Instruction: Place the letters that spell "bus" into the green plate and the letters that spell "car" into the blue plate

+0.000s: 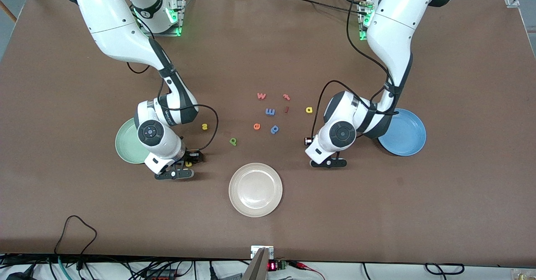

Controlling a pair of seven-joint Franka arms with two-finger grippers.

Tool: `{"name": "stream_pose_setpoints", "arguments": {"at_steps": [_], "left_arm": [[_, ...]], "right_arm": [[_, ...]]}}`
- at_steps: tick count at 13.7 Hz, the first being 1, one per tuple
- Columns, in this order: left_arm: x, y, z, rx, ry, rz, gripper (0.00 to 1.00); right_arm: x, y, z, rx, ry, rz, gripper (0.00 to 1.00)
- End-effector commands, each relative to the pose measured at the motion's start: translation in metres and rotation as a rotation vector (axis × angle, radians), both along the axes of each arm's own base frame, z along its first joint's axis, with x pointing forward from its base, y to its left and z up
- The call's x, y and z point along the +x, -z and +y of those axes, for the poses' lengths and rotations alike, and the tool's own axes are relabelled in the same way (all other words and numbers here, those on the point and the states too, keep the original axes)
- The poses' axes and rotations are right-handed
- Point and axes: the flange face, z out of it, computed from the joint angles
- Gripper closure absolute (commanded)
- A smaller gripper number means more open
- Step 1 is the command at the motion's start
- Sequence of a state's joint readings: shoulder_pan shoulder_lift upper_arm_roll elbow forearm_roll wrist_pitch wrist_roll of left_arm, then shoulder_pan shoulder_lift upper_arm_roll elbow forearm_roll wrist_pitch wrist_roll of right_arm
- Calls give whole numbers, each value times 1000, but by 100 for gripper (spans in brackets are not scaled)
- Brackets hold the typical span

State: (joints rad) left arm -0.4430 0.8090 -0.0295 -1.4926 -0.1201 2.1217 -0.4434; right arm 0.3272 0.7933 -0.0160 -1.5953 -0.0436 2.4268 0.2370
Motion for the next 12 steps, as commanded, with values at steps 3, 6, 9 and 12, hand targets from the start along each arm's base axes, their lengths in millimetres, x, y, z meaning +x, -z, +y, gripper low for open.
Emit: {"name": "stream_pose_setpoints", "arguments": {"at_steps": [3, 6, 9, 12], "left_arm": [[-6, 6, -8, -3, -1, 22, 48], [-11, 11, -15, 7, -19, 28, 49], [-10, 12, -13, 6, -5, 27, 66], [-9, 14, -13, 6, -4, 21, 97]], "right_arm": [[-1, 6, 8, 4, -2, -1, 47], [-1, 4, 9, 5, -5, -4, 49], [0, 3, 9, 6, -5, -6, 54], [0, 3, 9, 5, -6, -7, 65]]}}
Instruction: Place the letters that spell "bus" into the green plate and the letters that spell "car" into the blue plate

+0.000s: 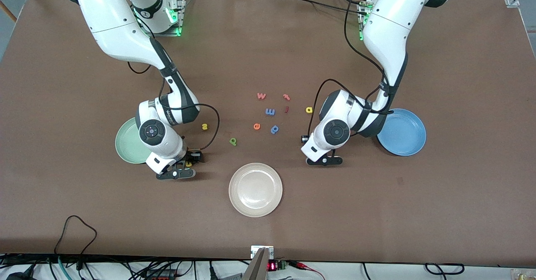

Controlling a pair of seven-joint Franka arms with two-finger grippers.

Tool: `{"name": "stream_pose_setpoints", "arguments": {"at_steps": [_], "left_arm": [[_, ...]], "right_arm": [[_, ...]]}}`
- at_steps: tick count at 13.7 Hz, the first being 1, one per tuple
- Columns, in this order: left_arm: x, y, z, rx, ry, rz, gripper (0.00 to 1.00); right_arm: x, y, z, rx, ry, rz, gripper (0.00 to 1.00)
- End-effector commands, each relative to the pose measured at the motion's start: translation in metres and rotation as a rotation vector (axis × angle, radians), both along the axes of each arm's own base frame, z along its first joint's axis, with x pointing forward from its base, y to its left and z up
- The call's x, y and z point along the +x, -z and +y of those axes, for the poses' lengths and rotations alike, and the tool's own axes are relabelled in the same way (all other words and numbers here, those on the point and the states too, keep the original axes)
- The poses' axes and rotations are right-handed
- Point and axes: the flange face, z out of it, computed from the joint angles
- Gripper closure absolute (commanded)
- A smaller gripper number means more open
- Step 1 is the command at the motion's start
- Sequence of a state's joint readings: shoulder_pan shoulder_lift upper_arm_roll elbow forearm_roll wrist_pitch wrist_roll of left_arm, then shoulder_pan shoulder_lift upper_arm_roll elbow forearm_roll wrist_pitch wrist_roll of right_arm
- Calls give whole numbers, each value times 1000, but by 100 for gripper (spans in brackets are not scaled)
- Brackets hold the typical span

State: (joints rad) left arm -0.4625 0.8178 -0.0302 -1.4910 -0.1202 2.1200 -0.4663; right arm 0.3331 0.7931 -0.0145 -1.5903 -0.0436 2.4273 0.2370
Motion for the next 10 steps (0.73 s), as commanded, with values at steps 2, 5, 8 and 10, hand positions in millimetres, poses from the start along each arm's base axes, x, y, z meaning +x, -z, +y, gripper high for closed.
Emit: {"name": "stream_pose_setpoints", "arguments": {"at_steps": [2, 5, 8, 10], "left_arm": [[3, 7, 5, 0, 0, 8, 99], [22, -53, 56, 2, 4, 60, 99], [28, -120, 157, -10, -23, 148, 99], [27, -122, 221, 4, 6, 165, 99]], "right_arm": [[0, 5, 3, 1, 2, -2, 68], [0, 5, 3, 1, 2, -2, 74], [0, 3, 3, 2, -1, -5, 92], [4, -22, 3, 5, -11, -28, 100]]}}
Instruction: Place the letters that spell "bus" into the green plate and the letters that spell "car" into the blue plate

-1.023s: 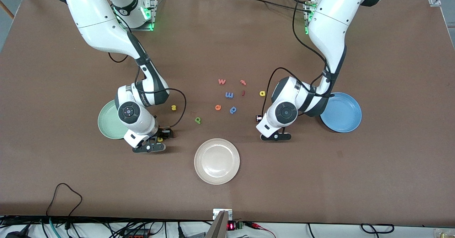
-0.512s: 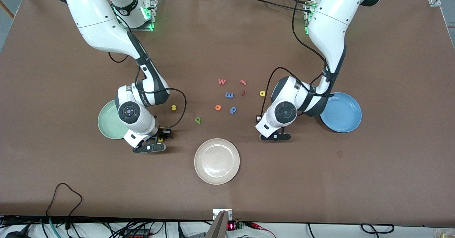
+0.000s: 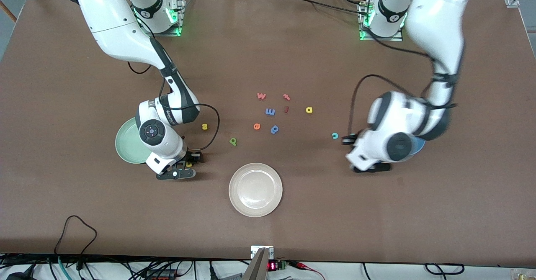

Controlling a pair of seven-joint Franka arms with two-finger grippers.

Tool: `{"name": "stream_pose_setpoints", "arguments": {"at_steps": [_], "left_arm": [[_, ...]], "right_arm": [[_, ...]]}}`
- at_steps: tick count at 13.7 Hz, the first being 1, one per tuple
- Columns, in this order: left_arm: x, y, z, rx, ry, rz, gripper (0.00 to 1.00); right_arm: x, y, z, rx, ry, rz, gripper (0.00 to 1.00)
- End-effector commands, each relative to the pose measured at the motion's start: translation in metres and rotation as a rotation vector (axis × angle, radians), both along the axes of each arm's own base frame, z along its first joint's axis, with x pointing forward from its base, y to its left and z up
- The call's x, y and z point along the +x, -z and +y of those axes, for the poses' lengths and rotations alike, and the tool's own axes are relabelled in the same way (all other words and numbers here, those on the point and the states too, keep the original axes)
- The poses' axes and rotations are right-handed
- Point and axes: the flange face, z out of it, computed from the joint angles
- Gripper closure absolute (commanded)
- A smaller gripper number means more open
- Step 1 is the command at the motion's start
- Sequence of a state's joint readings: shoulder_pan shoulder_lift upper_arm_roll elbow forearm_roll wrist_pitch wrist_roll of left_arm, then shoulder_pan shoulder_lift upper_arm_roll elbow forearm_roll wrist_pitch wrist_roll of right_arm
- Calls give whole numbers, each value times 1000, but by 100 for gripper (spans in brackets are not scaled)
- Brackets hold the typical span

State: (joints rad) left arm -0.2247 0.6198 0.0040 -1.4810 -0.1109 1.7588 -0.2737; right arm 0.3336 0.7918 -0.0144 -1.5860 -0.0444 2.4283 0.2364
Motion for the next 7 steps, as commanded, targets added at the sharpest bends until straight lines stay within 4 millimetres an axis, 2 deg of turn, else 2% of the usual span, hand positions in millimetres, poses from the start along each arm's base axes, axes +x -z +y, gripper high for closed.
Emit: {"name": "stream_pose_setpoints", "arguments": {"at_steps": [1, 3, 4, 5, 6, 7], "left_arm": [[-14, 3, 85, 1, 83, 36, 99], [-16, 21, 141, -42, 121, 37, 99], [-21, 36, 156, -54, 129, 30, 99], [-30, 56, 166, -58, 130, 10, 99], [-40, 75, 169, -55, 125, -11, 98], [-46, 86, 169, -53, 124, -29, 98]], "right_arm": [[2, -31, 0, -2, -11, -12, 100], [1, -62, -11, -18, -3, 23, 100], [0, -79, -23, -26, -6, 40, 100], [-4, -89, -42, -31, -17, 61, 100], [-12, -92, -67, -36, -28, 82, 100], [-20, -94, -93, -36, -44, 102, 100]]}}
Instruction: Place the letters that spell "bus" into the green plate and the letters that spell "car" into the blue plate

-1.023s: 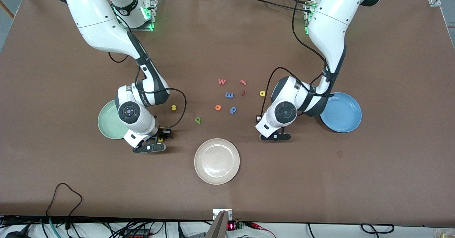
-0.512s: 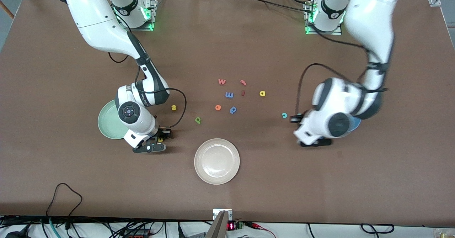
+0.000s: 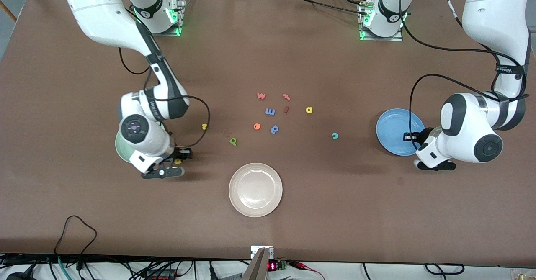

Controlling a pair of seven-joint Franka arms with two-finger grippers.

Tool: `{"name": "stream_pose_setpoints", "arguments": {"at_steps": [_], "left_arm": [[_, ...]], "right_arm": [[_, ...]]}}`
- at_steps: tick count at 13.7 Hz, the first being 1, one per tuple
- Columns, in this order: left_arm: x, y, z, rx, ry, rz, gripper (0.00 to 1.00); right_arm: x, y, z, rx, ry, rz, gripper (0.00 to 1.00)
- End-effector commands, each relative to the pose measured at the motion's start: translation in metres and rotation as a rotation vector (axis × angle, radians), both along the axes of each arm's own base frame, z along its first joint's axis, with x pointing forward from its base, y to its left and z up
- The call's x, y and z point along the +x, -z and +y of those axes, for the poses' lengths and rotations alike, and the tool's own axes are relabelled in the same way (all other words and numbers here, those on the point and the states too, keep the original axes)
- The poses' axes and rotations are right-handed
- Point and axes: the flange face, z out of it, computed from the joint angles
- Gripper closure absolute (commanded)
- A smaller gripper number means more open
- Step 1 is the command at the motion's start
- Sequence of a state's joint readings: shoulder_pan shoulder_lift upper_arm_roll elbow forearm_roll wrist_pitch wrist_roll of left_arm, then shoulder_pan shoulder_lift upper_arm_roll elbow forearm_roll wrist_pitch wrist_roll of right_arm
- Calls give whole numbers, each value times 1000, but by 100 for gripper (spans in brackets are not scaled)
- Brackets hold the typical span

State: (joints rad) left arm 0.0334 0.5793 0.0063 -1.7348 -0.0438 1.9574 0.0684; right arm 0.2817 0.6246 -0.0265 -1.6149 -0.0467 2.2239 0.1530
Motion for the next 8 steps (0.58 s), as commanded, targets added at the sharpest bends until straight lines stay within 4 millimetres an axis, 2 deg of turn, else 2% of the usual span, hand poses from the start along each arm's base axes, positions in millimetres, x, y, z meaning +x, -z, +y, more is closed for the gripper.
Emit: {"name": "stream_pose_setpoints", "arguments": {"at_steps": [1, 3, 4, 5, 6, 7, 8], "left_arm": [[-21, 23, -9, 0, 36, -29, 97], [-22, 25, -11, -1, 40, -25, 95], [-22, 29, -12, -1, 41, -21, 88], [-22, 35, -19, -2, 52, -12, 49], [-22, 38, -22, -3, 55, -9, 9], [-20, 32, -25, -6, 59, -11, 0], [-16, 20, -27, -7, 62, -30, 0]], "right_arm": [[-29, -8, -69, -1, -49, 58, 100], [-44, 1, -118, 3, -70, 102, 100], [-47, 6, -140, 6, -73, 117, 99], [-47, 7, -153, 9, -69, 121, 98], [-50, 12, -155, 10, -66, 131, 96], [-51, 16, -156, 11, -64, 134, 93], [-52, 19, -156, 13, -61, 140, 89]]}}
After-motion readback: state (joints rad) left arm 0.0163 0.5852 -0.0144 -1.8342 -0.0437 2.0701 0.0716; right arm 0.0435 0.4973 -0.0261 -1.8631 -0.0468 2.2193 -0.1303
